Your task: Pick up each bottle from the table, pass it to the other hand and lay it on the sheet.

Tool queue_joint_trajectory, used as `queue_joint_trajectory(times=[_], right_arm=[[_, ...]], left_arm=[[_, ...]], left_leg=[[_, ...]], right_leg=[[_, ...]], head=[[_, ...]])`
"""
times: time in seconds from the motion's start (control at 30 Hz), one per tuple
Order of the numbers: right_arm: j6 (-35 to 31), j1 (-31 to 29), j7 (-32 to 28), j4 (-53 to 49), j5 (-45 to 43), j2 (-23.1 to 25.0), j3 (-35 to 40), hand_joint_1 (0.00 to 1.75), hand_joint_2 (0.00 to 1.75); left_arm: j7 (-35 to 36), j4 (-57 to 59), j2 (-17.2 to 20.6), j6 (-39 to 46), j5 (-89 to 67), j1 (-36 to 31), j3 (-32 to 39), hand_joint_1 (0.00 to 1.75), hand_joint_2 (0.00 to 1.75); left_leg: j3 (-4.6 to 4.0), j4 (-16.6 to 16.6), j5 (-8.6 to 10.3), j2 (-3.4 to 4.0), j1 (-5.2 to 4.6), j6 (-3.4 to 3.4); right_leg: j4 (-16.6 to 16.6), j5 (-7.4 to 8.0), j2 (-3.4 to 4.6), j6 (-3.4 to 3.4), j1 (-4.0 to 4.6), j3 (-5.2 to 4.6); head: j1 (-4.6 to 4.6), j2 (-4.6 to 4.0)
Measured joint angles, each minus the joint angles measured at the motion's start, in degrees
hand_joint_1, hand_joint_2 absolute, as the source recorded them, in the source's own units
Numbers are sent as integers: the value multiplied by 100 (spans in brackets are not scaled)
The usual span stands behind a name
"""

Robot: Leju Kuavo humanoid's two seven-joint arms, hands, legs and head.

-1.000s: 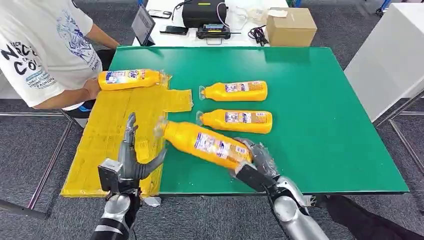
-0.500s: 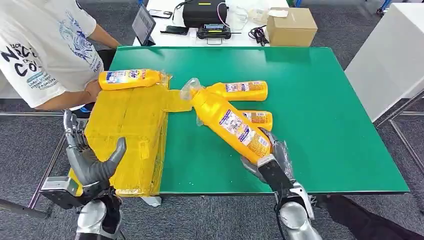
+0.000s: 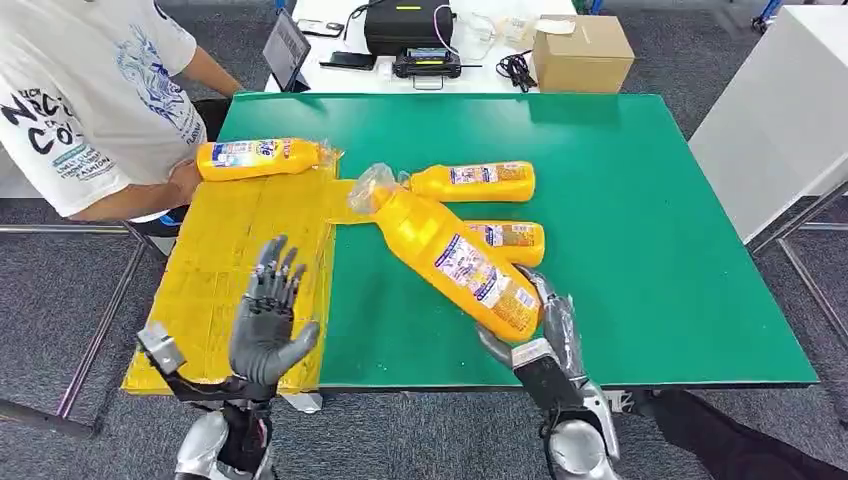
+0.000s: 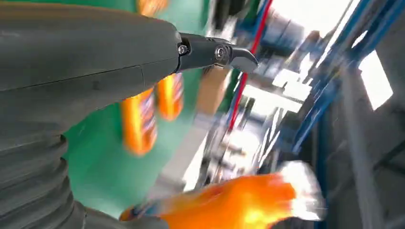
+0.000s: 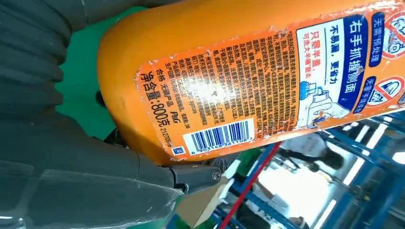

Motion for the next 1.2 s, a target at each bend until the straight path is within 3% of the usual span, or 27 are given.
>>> queue_joint_trajectory(times=[0.33, 0.77, 1.2], right_arm=[[-98, 29, -245, 352, 52, 326, 433, 175, 175], [697, -48, -276, 1472, -457, 497, 1028, 175, 175], [771, -198, -285, 2013, -612, 578, 1213, 175, 175]], left_arm=[[263, 811, 88, -307, 444, -143, -389, 0, 175], [121, 893, 114, -208, 578, -217, -418, 0, 175], [86, 873, 158, -209, 574, -170, -352, 0, 175]], left_leg=[[0, -1, 0, 3, 2, 0], [-2, -1, 0, 2, 3, -1], [-2, -1, 0, 2, 2, -1]], right_leg=[[1, 0, 1, 0, 0, 0], [1, 0, 1, -1, 1, -1], [1, 0, 1, 0, 0, -1]], head=[[0, 0], [0, 0], [0, 0]])
